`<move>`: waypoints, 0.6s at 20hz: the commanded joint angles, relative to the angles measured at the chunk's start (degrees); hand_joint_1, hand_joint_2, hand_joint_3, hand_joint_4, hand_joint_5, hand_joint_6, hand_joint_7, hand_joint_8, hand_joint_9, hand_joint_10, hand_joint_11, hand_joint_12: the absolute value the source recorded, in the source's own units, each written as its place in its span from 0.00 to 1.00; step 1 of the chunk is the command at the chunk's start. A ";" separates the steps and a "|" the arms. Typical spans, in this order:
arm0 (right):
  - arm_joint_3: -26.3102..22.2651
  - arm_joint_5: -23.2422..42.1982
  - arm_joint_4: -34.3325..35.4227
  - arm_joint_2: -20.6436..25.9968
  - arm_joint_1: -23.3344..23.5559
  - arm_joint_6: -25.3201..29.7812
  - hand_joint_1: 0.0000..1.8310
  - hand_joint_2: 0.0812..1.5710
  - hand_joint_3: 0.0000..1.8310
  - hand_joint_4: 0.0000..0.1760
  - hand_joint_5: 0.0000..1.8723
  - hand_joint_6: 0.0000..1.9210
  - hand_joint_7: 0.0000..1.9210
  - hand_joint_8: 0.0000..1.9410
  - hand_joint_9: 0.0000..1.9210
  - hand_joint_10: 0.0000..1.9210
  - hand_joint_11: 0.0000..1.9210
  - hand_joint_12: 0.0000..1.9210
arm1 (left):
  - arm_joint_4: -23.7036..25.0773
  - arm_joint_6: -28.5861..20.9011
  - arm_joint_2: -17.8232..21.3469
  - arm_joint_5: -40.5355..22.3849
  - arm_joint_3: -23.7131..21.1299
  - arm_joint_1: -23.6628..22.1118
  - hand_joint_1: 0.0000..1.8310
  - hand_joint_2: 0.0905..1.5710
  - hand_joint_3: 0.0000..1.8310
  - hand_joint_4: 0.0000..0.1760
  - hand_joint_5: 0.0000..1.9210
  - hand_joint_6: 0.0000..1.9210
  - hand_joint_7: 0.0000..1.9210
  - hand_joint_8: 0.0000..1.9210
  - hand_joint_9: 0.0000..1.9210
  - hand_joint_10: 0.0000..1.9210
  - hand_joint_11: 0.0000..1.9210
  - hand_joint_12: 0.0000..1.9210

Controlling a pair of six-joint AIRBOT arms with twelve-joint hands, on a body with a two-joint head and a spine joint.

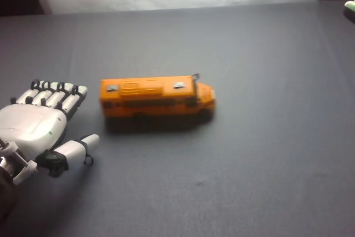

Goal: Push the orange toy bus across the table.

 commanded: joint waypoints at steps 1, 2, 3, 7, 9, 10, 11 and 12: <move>0.07 7.31 0.73 -0.10 -0.02 0.46 0.10 0.86 0.00 0.00 0.07 0.00 0.05 0.00 0.00 0.00 0.00 0.00 | 3.00 0.08 0.91 -8.67 -0.58 -0.51 0.00 0.89 0.00 0.00 0.00 0.00 0.00 0.00 0.00 0.00 0.00 0.00; 0.06 7.32 0.79 -0.10 -0.06 0.46 0.10 0.86 0.00 0.00 0.07 0.00 0.05 0.00 0.00 0.00 0.00 0.00 | 3.44 -0.45 1.20 -9.71 -1.00 -0.50 0.00 0.88 0.00 0.00 0.00 0.00 0.00 0.00 0.00 0.00 0.00 0.00; 0.06 7.32 0.85 -0.10 -0.06 0.46 0.09 0.86 0.00 0.00 0.07 0.00 0.05 0.00 0.00 0.00 0.00 0.00 | 4.39 -1.95 1.55 -11.16 -1.50 -0.38 0.00 0.87 0.00 0.00 0.00 0.00 0.00 0.00 0.00 0.00 0.00 0.00; 0.10 7.36 1.05 -0.09 -0.06 0.46 0.08 0.85 0.00 0.00 0.08 0.00 0.05 0.00 0.00 0.00 0.00 0.00 | 10.88 -10.49 2.81 -17.70 -3.51 0.60 0.00 0.90 0.00 0.00 0.00 0.00 0.00 0.00 0.00 0.00 0.00 0.00; 0.14 7.55 1.36 -0.03 -0.06 0.46 0.10 0.86 0.00 0.00 0.09 0.00 0.06 0.00 0.00 0.00 0.00 0.00 | 14.10 -12.57 3.85 -21.15 -5.01 0.93 0.00 0.89 0.00 0.00 0.00 0.00 0.00 0.00 0.00 0.00 0.00 0.00; 0.16 7.98 1.71 -0.01 -0.06 0.46 0.11 0.86 0.00 0.00 0.09 0.00 0.06 0.00 0.00 0.00 0.00 0.00 | 16.47 -15.64 4.39 -23.30 -5.47 1.48 0.00 0.87 0.00 0.00 0.01 0.00 0.00 0.00 0.00 0.00 0.00 0.00; 0.16 8.43 2.02 -0.01 -0.08 0.46 0.11 0.86 0.00 0.00 0.09 0.00 0.06 0.00 0.00 0.00 0.00 0.00 | 18.15 -18.74 4.66 -24.89 -5.49 1.96 0.00 0.87 0.00 0.00 0.01 0.00 0.00 0.00 0.00 0.00 0.00 0.00; 0.17 8.86 2.30 0.00 -0.10 0.46 0.12 0.87 0.00 0.00 0.08 0.00 0.06 0.00 0.00 0.00 0.00 0.00 | 19.47 -21.07 4.91 -26.38 -5.49 2.41 0.00 0.87 0.00 0.00 0.01 0.00 0.00 0.00 0.00 0.00 0.00 0.00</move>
